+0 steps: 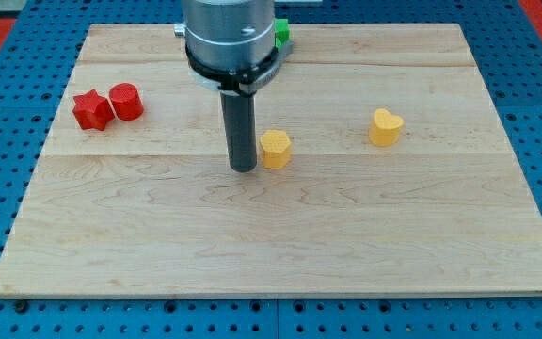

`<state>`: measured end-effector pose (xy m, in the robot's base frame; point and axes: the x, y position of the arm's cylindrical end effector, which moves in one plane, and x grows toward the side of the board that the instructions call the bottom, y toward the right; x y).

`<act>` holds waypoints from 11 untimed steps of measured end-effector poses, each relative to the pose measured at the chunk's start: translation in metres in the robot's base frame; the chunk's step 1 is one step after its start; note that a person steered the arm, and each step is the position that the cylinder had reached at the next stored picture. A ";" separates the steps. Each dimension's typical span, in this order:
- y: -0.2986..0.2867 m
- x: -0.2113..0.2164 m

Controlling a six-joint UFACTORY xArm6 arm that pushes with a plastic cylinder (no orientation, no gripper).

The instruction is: Push the red blocks towards the right side of the board

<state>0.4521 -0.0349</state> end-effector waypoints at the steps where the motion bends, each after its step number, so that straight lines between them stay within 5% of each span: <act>1: 0.074 -0.031; 4: 0.134 -0.039; 6: -0.118 0.013; 7: -0.240 -0.027; 8: -0.262 -0.064; 10: -0.115 -0.106; 11: -0.181 -0.127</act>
